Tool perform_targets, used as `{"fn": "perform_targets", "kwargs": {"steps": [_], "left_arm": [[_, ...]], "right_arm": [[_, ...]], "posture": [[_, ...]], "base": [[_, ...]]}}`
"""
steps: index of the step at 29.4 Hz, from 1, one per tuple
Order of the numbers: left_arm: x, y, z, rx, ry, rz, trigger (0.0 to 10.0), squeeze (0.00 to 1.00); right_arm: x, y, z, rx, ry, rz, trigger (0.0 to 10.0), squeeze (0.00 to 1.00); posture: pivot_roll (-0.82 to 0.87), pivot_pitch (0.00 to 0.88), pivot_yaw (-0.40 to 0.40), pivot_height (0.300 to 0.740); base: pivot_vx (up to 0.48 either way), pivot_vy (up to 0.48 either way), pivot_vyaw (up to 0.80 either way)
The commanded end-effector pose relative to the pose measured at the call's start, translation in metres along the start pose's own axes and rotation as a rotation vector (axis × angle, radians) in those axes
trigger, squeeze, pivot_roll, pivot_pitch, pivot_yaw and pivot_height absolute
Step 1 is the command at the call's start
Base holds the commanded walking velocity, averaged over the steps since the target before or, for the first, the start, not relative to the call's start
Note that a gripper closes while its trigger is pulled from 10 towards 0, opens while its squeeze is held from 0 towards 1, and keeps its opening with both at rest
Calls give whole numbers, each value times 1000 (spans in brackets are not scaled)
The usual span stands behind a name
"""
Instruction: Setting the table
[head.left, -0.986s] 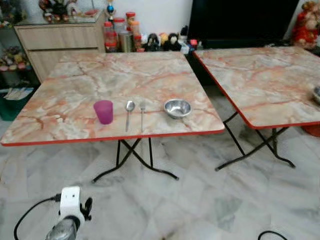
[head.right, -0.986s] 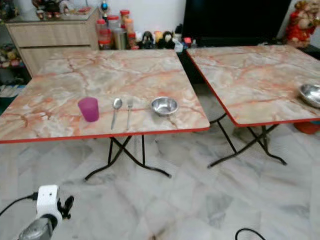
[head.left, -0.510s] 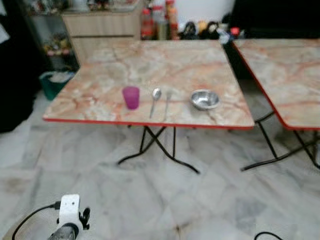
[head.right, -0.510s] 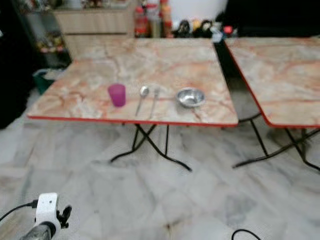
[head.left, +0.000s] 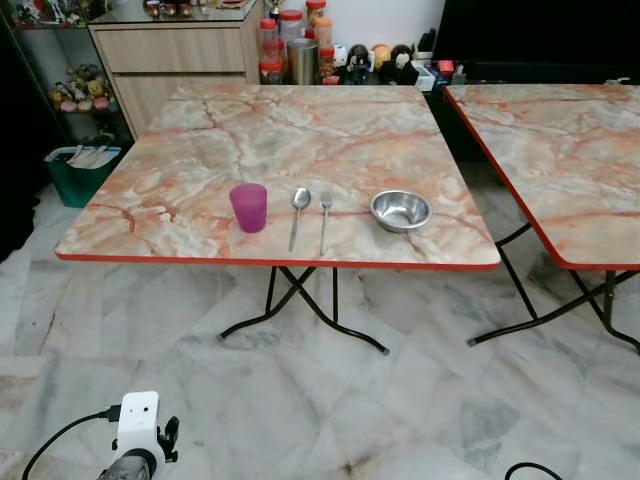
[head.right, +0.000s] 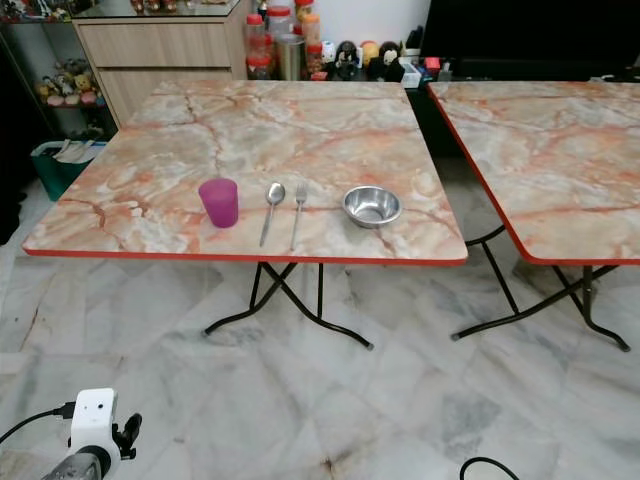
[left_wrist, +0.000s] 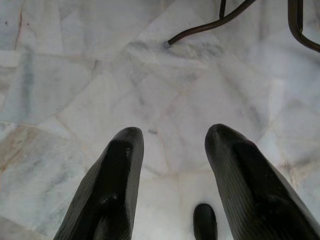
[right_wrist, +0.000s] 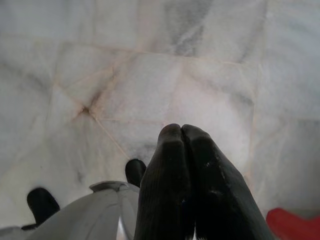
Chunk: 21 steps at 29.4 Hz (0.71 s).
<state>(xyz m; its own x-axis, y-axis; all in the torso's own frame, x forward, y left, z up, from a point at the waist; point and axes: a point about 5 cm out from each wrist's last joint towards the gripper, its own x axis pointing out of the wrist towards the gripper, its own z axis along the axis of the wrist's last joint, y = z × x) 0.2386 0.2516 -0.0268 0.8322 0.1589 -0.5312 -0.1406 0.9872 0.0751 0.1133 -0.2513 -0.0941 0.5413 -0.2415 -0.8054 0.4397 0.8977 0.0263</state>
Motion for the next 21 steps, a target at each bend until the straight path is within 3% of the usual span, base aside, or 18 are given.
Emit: {"fn": "perform_targets", "kwargs": {"steps": [1, 7, 21], "left_arm": [[-4, 5, -11, 2, 33, 20, 10000, 0], [-4, 4, -12, 1, 35, 18, 10000, 0], [-5, 4, -14, 0, 40, 21, 10000, 0]], "right_arm": [[2, 6, 6, -6, -17, 7, 10000, 0], [6, 10, 17, 27, -41, 3, 10000, 0], [-4, -28, 6, 37, -14, -31, 10000, 0]], "posture": [[-14, 89, -20, 740], [-19, 89, -19, 740], [-14, 89, -23, 740]], "base": [[349, 0, 800], [351, 0, 218], [350, 0, 0]]}}
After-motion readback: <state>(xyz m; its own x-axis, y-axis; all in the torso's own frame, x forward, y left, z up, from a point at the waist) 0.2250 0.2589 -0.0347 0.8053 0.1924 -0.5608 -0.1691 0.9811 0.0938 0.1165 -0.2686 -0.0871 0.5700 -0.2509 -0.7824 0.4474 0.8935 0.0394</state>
